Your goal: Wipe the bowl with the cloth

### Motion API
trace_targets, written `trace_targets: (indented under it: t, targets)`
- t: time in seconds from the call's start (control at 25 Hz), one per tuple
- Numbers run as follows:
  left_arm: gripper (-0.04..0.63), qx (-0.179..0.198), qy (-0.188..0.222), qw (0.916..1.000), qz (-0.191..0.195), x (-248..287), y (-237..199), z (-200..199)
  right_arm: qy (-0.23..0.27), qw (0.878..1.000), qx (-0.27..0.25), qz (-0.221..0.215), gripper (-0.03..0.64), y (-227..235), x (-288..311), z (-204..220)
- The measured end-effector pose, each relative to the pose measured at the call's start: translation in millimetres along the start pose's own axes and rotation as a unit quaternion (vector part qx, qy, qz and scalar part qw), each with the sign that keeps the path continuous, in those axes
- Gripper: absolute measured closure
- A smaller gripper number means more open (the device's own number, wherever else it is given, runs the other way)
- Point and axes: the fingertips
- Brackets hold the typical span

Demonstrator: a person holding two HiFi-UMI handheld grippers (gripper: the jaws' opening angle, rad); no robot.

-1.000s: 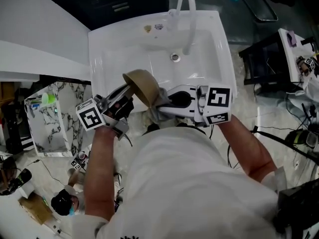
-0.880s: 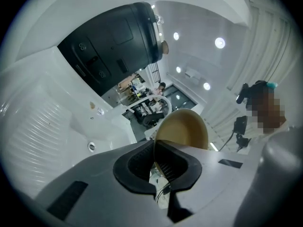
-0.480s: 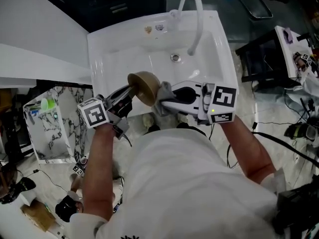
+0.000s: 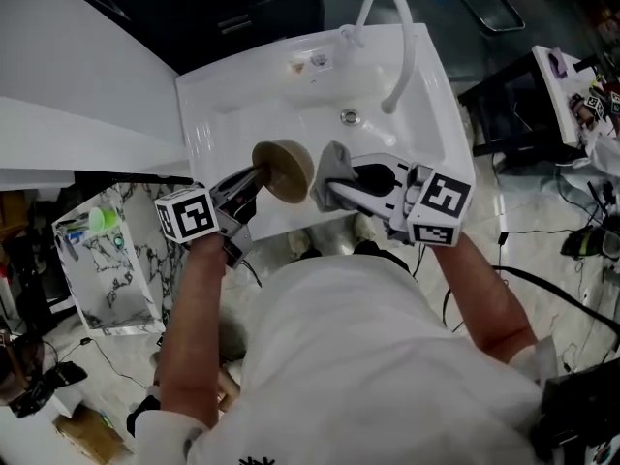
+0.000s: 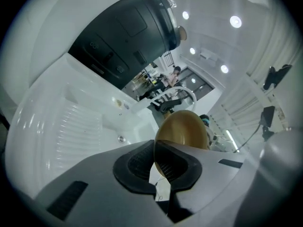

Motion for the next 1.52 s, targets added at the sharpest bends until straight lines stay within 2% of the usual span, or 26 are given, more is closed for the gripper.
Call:
trace_targets:
  t: [0.16, 0.28, 0.44, 0.56, 0.72, 0.92, 1.24, 1.52]
  targets:
    - [0.577, -0.009, -0.022, 0.9981, -0.056, -2, -34, -11, 0.001, 0.999, -0.005, 0.054, 0.571, 10, 0, 3]
    - [0.577, -0.016, -0.034, 0.9938, -0.105, -6, -64, -17, -0.002, 0.997, -0.005, 0.083, 0.571, 13, -2, 9]
    - [0.577, -0.018, -0.065, 0.9825, -0.174, -11, -104, -22, -0.002, 0.993, -0.002, 0.115, 0.571, 14, -11, 14]
    - [0.577, -0.023, -0.079, 0.9742, -0.21, -12, -128, -27, -0.001, 0.991, -0.001, 0.135, 0.571, 14, -18, 19]
    - [0.577, -0.025, -0.1, 0.9655, -0.239, -10, -153, -34, -0.005, 0.987, -0.002, 0.158, 0.571, 17, -21, 24]
    - [0.577, -0.038, -0.117, 0.9558, -0.267, -5, -181, -33, -0.004, 0.986, 0.005, 0.167, 0.571, 19, -20, 25]
    - [0.577, -0.047, -0.132, 0.9424, -0.303, -8, -211, -36, -0.013, 0.988, -0.001, 0.157, 0.571, 20, -13, 18]
    - [0.577, -0.055, -0.152, 0.9301, -0.33, -13, -219, -30, -0.019, 0.989, -0.002, 0.147, 0.571, 18, -19, 15]
Point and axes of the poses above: the fingertips, and each gripper's own axes: x forward along the fingers, y to its right, z out of its underside, and after that the axes turned 2 degrees about y, right-handed
